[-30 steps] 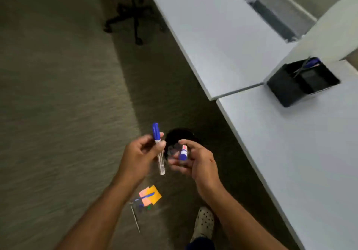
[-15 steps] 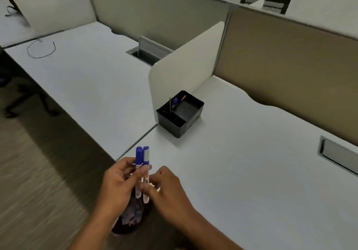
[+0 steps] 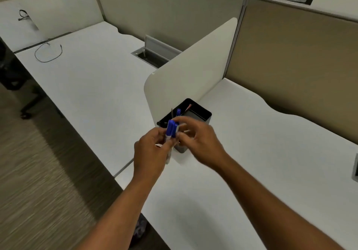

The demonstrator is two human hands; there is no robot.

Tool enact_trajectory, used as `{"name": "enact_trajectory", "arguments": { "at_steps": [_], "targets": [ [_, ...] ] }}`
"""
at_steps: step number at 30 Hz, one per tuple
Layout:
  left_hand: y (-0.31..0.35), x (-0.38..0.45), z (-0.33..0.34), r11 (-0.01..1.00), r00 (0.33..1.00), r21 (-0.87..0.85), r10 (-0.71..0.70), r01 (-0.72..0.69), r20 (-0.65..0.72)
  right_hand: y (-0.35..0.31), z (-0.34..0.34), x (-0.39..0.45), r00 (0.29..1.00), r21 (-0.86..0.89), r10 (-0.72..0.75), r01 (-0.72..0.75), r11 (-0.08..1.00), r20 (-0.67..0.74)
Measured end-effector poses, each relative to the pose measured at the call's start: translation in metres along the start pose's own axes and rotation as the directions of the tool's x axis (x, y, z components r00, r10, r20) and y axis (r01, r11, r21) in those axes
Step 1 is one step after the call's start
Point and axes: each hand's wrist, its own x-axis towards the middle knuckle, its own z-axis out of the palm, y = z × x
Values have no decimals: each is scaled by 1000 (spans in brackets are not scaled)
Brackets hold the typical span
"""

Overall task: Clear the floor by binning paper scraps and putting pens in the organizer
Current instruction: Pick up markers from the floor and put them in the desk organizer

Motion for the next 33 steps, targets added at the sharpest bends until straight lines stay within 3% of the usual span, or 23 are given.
{"name": "enact_trajectory", "arguments": {
  "at_steps": [5,9,12,24,28,33],
  "targets": [
    [5,34,8,994,993,-92,-73,65,-91,1,-39,63,987,-28,-28,23,999,-159],
    [-1,41,1,981,982,-150,-144,125,-122,15,-57,109,917,-23,-55,50,998,-396],
    [-12,34,-5,971,971,-163,-199,177,-129,34,-50,130,888,-103,-105,65,993,-449],
    [-37,22,-12,960,960,-166,-247,225,-129,86,-4,147,954,-218,-113,51,975,-279],
    [-42,19,-10,956,960,-171,-259,238,-109,94,1,150,987,-224,-35,0,975,-155],
    [-45,14,-9,955,961,-155,-265,251,-75,110,5,158,999,-350,4,14,937,51]
  ]
}}
